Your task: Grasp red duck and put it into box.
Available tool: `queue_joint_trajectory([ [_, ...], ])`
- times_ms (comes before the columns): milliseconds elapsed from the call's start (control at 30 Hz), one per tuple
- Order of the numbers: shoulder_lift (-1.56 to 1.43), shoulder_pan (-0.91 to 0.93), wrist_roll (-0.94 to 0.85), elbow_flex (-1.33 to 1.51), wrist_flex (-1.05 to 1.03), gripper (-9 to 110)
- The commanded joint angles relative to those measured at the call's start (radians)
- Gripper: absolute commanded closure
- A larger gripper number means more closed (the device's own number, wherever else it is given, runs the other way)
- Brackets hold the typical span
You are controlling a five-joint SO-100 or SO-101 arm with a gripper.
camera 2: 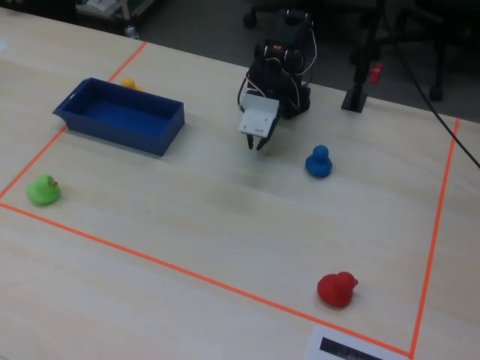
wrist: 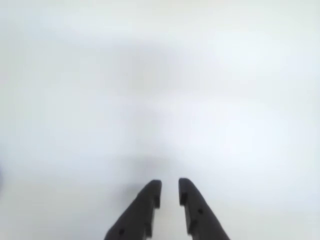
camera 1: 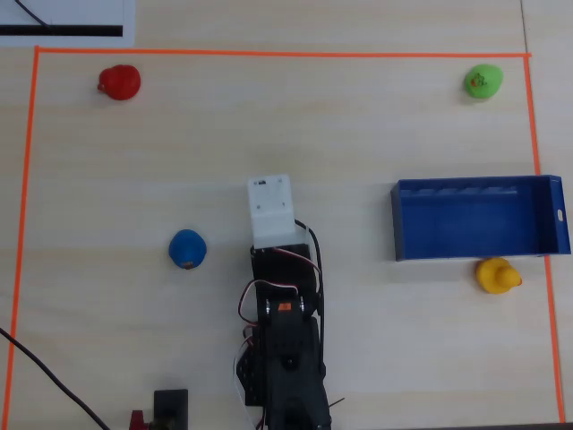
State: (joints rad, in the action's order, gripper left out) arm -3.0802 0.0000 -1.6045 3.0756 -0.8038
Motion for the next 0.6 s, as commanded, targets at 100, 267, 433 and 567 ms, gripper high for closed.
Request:
queue_joint_trajectory([
  [100,0.787,-0.160,0.067,-0.531,0.310,90],
  [267,1.178,-0.252,0.160,-1.023,0.279,89],
  [433,1.443,-0.301,0.227,-1.328,0.285,87],
  [567,1.514,-0.305,0.278,-1.241,0.634,87],
])
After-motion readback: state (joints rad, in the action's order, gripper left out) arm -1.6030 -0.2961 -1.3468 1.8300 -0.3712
